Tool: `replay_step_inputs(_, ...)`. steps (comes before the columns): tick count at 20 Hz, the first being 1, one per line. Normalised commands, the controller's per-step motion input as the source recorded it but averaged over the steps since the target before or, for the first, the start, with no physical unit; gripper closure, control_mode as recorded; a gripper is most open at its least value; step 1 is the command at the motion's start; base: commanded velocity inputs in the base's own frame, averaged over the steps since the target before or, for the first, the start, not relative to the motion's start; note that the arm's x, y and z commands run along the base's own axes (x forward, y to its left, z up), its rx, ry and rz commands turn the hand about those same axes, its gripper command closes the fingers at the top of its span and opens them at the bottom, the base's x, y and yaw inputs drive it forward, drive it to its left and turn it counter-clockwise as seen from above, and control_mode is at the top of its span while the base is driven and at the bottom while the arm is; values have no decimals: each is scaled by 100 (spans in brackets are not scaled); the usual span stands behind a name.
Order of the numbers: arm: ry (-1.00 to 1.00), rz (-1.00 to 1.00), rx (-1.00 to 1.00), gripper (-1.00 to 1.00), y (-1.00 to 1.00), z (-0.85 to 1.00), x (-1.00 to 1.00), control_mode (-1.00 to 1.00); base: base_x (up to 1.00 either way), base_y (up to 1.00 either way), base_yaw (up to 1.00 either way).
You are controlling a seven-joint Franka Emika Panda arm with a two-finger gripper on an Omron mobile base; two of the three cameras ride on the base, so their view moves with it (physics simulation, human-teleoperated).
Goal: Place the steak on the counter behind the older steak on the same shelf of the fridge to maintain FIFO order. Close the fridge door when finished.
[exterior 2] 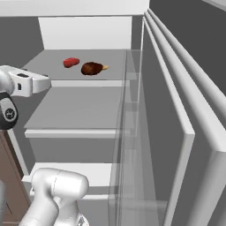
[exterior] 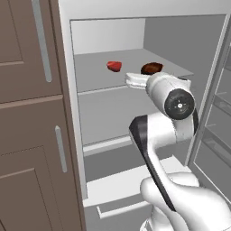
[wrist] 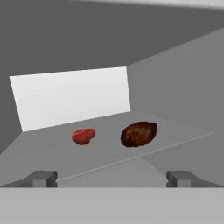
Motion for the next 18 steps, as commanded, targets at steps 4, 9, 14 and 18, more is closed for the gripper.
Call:
replay_step_inputs(4,2,-6,0,-100,-23,-17,-100,-100,0,0,0)
replay_step_inputs(9,10,-3,0,-100,-19,-22,-96,-100,0,0,0)
replay_step_inputs(14,20,-1,0,-100,4,-19,-23,-100,0,0,0)
replay_step_inputs(18,10,0,0,-100,6,-8,0,-100,0,0,0)
